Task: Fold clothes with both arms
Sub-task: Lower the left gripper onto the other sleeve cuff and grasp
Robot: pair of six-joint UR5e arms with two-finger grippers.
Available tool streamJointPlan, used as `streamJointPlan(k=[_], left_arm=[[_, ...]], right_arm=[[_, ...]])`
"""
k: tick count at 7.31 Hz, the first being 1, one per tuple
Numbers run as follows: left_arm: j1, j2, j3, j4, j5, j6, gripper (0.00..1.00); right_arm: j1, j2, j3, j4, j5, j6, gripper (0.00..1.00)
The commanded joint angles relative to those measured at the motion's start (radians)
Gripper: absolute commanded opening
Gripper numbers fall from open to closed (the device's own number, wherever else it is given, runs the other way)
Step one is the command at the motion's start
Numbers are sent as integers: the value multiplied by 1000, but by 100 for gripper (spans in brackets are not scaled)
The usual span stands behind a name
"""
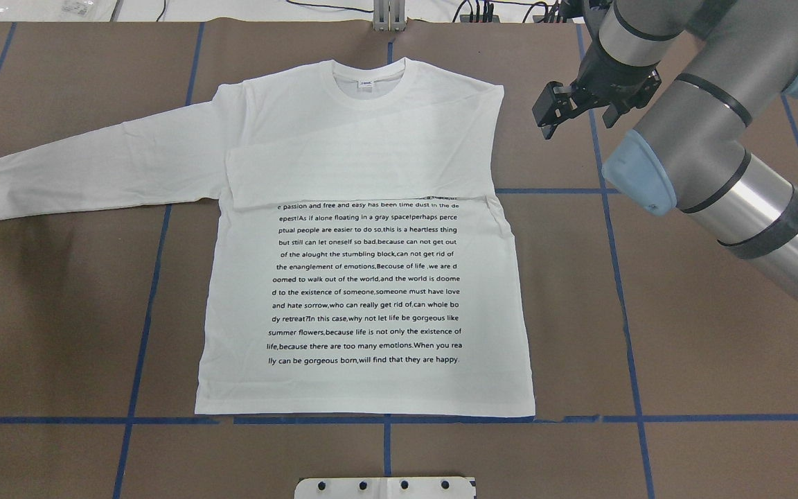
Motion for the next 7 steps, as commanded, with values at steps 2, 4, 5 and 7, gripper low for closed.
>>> streamJointPlan(k=[2, 4, 5, 7], left_arm=[[5, -1, 18, -21, 0, 2, 77], [5, 0, 18, -21, 0, 2, 60], [7, 2, 18, -23, 0, 2, 57], [7, 5, 18, -23, 0, 2, 57]], right_arm=[[-1, 1, 1, 0, -1, 2, 100], [0, 1, 10, 0, -1, 8, 100], [-1, 1, 10, 0, -1, 12, 100], [-1, -1, 10, 0, -1, 12, 100]])
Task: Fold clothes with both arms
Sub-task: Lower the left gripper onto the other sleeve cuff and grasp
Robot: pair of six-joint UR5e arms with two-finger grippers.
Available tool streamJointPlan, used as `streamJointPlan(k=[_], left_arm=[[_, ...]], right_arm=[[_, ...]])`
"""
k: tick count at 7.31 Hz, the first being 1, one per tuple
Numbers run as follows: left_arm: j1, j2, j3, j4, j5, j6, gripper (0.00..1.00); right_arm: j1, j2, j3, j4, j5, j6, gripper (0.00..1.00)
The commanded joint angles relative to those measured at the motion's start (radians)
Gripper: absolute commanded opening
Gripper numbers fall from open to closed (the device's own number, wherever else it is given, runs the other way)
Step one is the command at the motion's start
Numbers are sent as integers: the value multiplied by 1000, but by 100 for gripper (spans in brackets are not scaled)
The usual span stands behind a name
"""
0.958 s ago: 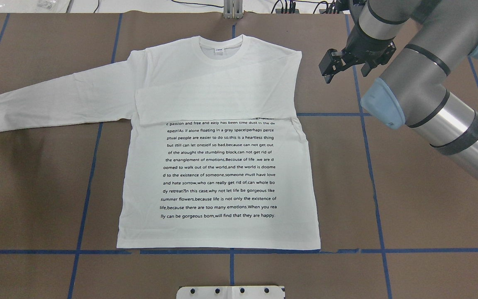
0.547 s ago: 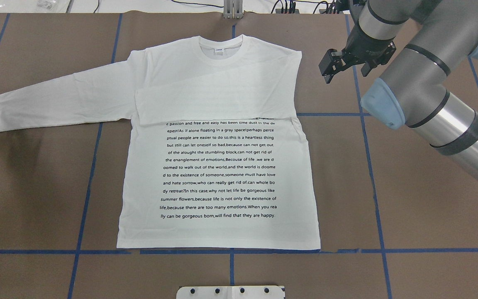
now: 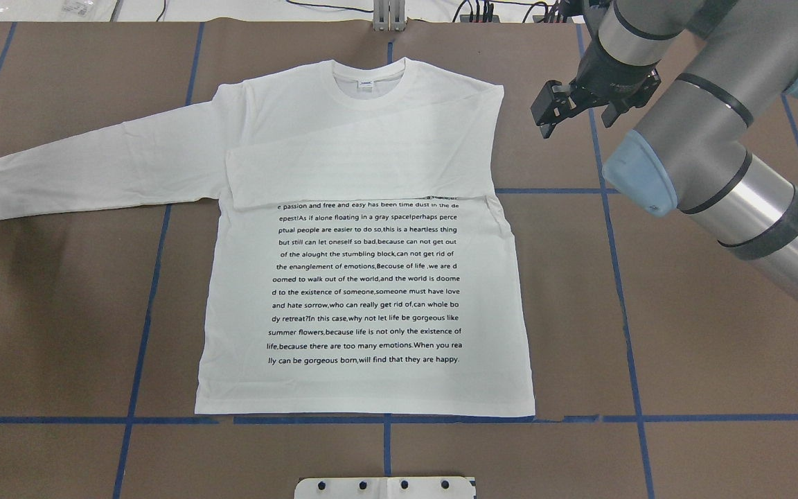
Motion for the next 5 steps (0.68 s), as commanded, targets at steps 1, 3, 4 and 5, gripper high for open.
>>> streamJointPlan(k=[1, 3, 4, 5], left_arm=[[0, 2, 0, 1, 0, 0, 57], [2, 3, 2, 1, 0, -2, 57], [2, 3, 6, 1, 0, -3, 55], [2, 3, 5, 1, 0, -5, 42]], right_arm=[[0, -1, 2, 0, 0, 1, 100], [0, 0, 4, 0, 0, 1, 100], [0, -1, 13, -3, 0, 2, 100], [0, -1, 14, -5, 0, 2, 100]])
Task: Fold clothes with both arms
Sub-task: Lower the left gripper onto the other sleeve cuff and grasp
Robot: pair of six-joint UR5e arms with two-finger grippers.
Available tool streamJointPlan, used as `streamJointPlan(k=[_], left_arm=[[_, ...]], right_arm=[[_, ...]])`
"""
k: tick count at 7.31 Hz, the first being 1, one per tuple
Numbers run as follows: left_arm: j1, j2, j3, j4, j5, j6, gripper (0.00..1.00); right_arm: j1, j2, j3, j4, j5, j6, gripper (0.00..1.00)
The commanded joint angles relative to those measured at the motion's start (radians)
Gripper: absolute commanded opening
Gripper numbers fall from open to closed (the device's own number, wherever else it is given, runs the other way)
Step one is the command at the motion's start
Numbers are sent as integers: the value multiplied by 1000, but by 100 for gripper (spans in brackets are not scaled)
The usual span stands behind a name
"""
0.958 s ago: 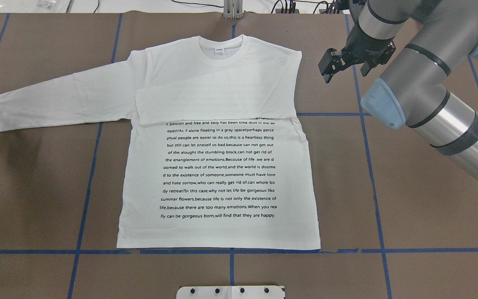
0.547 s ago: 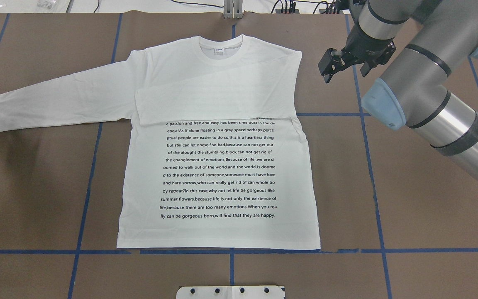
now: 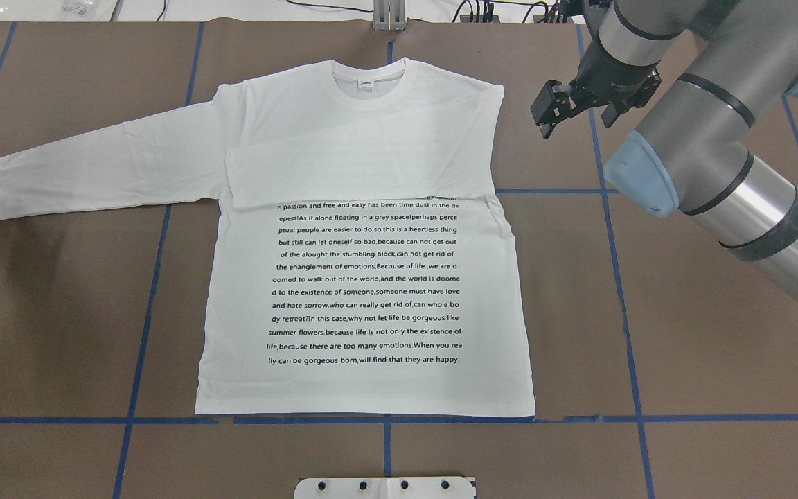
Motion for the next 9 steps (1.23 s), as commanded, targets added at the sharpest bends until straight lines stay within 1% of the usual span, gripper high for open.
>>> streamJointPlan(k=[1, 2, 3, 4, 5, 6, 7, 8, 9], left_arm=[[0, 0, 1, 0, 0, -2, 28], [0, -3, -6, 0, -1, -3, 24], [0, -4, -10, -1, -2, -5, 10], [0, -4, -34, 3, -8, -20, 0], [0, -6, -65, 9, -12, -67, 0], [0, -4, -125, 41, -27, -78, 0], [0, -4, -227, 134, -73, -106, 0], [6, -12, -357, 272, -96, -155, 0], [29, -65, -477, 442, -100, -201, 0]], right_arm=[[0, 0, 5, -2, 0, 1, 100], [0, 0, 5, -2, 0, 1, 100], [2, -2, 5, -2, 0, 1, 100], [2, -2, 5, -2, 0, 1, 100], [2, -4, 14, -5, 0, 1, 100], [2, -37, 46, -7, 2, 1, 100], [5, -78, 87, -5, 3, -1, 100], [8, -115, 119, -5, 3, -1, 100], [18, -140, 124, -5, 8, -7, 100]])
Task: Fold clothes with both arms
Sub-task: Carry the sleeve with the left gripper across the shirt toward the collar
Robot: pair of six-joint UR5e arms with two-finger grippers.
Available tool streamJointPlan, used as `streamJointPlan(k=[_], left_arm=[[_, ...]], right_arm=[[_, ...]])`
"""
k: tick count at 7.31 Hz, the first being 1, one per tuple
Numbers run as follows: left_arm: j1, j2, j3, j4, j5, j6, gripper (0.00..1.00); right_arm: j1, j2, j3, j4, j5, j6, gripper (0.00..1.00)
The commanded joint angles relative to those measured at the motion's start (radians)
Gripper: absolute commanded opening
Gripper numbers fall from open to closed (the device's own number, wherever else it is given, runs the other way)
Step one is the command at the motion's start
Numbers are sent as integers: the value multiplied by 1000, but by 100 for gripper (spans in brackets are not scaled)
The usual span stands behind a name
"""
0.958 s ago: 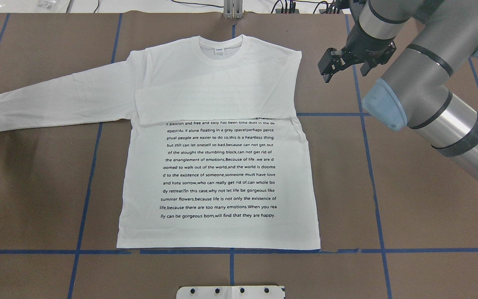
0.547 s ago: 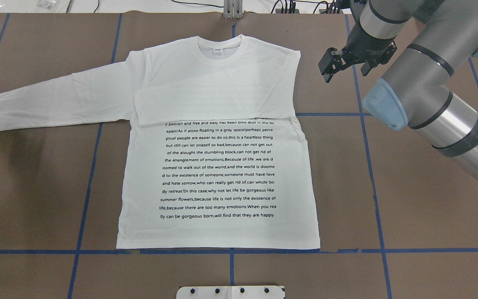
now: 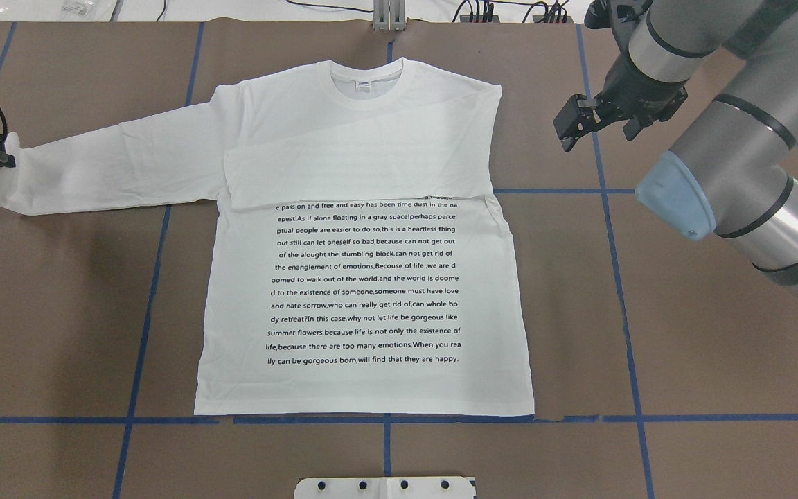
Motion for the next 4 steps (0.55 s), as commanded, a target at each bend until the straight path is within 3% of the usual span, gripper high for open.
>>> streamJointPlan(k=[1, 2, 4], left_arm=[[47, -148, -208, 354, -31, -98, 0], [70, -273, -217, 472, -53, -150, 0], [144, -472, -204, 503, -111, -321, 0]], right_arm=[[29, -75, 25, 8, 30, -12, 100], [46, -124, 46, 9, 45, -28, 100], [71, -250, 101, 9, 44, -80, 100]])
